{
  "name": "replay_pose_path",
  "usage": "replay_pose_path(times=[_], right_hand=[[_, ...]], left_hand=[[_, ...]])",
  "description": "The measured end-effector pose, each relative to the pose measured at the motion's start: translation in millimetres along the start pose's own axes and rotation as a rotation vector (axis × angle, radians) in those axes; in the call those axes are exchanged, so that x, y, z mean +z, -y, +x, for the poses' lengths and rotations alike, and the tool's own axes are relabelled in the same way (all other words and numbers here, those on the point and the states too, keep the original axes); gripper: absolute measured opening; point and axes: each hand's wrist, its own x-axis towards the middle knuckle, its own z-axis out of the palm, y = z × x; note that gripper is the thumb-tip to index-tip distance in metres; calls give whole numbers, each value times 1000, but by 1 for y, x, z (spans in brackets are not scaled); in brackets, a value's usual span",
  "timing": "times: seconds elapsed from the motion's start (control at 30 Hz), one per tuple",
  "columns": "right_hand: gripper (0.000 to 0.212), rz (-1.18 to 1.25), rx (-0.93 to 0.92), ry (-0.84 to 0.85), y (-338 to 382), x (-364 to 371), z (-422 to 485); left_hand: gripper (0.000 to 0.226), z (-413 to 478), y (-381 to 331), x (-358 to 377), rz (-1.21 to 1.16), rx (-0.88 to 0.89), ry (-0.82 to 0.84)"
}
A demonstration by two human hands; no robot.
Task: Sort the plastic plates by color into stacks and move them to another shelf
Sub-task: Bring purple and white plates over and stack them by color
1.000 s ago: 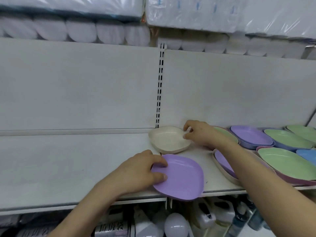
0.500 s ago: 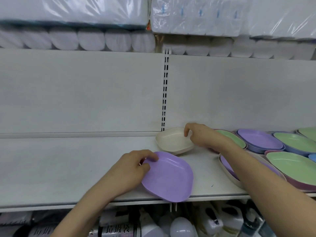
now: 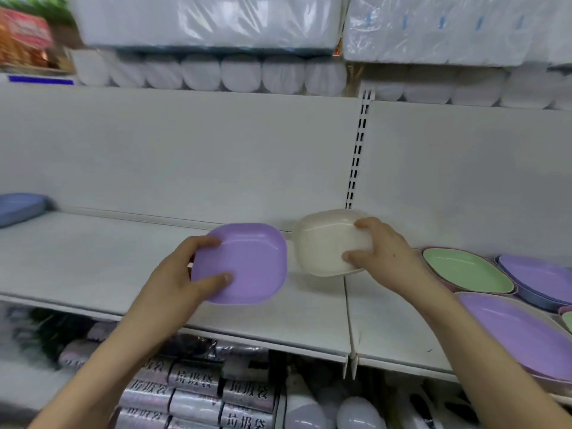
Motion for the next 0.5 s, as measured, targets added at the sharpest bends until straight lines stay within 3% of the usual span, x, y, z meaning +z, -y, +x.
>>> replay_pose_path(times=[0.2, 0.5], right_hand=[[71, 175, -158, 26, 51, 39, -26], [67, 311, -350, 170, 159, 124, -46]], left_hand=[[50, -39, 22, -51, 33, -70, -216], [56, -96, 64, -157, 174, -178, -389]])
